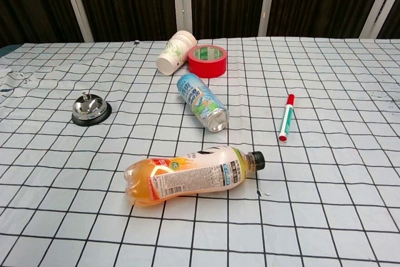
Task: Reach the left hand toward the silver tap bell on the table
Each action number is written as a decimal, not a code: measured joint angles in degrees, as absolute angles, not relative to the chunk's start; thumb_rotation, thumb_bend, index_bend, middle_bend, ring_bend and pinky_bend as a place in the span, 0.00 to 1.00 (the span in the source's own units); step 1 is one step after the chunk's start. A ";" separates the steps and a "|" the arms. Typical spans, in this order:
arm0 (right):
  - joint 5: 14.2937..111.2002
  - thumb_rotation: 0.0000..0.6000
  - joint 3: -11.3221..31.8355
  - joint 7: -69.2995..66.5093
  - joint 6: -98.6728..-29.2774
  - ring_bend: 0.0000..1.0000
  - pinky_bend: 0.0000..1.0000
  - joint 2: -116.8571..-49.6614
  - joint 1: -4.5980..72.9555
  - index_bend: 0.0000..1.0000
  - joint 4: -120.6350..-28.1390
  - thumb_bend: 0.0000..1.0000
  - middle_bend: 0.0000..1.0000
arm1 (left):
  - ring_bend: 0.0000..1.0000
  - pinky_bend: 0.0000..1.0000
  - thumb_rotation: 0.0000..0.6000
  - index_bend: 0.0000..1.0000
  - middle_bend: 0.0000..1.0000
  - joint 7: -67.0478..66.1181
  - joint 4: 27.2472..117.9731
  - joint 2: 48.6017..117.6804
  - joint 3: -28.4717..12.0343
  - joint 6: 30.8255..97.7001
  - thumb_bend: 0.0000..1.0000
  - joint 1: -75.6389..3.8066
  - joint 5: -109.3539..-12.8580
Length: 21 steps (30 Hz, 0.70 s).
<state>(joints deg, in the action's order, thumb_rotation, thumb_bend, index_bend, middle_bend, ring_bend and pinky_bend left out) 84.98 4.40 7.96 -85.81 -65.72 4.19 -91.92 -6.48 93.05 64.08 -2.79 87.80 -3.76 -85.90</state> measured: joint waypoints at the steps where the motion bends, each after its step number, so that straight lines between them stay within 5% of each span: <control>1: 84.97 1.00 4.39 8.00 -85.87 0.02 0.10 -65.69 4.14 0.09 -91.97 0.39 0.00 | 0.00 0.05 1.00 0.12 0.04 -6.50 93.05 64.07 -2.77 87.69 1.00 -3.81 -85.87; 21: 85.29 1.00 4.11 7.50 -86.65 0.02 0.10 -65.16 3.46 0.09 -92.19 0.39 0.00 | 0.00 0.05 1.00 0.12 0.04 -7.51 92.83 64.68 -2.54 85.44 1.00 -4.96 -85.92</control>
<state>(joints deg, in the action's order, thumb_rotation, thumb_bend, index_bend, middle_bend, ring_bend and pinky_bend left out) 85.29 4.11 7.50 -86.65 -65.16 3.46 -92.19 -7.51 92.83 64.68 -2.54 85.44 -4.96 -85.92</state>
